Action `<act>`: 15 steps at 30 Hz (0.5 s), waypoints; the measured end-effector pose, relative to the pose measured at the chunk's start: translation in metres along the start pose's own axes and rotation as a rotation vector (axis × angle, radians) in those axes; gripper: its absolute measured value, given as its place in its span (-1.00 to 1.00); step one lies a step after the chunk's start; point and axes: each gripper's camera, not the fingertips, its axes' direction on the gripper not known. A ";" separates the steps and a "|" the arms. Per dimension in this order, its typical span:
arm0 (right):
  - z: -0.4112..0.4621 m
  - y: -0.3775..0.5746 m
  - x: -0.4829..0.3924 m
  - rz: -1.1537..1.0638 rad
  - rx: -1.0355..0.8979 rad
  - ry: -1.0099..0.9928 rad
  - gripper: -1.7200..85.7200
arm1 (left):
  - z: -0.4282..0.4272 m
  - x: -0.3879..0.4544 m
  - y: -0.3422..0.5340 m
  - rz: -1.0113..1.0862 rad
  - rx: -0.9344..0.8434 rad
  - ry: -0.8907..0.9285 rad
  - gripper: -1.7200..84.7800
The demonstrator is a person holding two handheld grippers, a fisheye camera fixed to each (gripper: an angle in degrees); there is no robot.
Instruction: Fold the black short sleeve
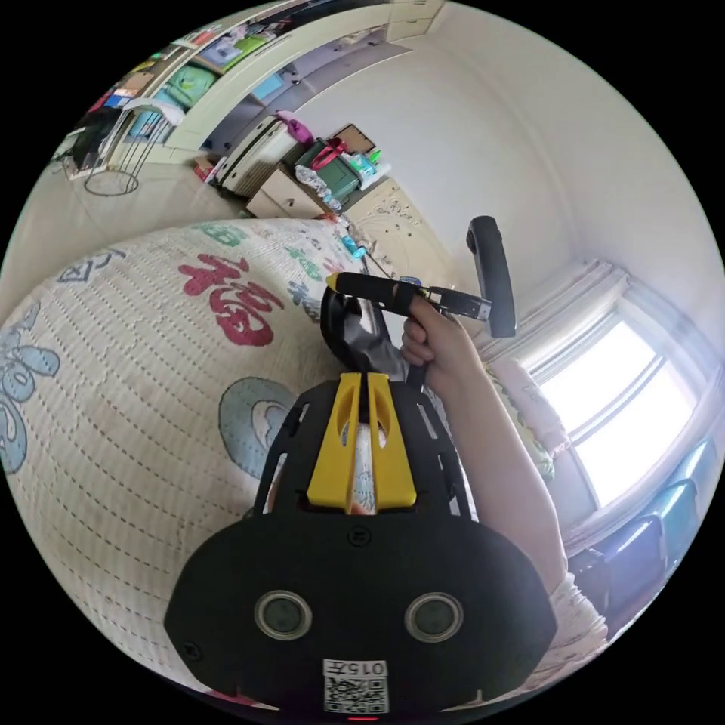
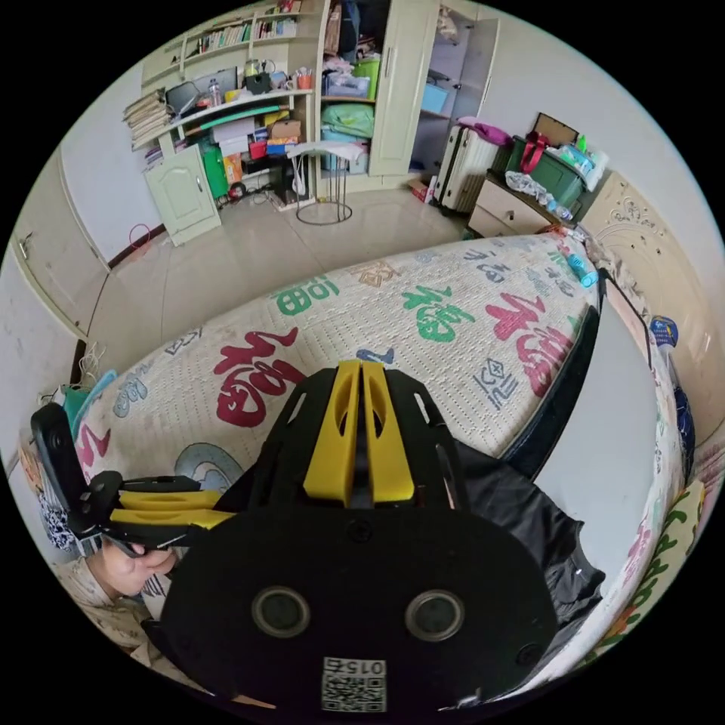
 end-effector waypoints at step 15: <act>-0.238 0.327 0.177 0.225 0.168 0.049 -0.98 | 0.107 0.413 0.017 0.779 -0.456 0.004 -0.96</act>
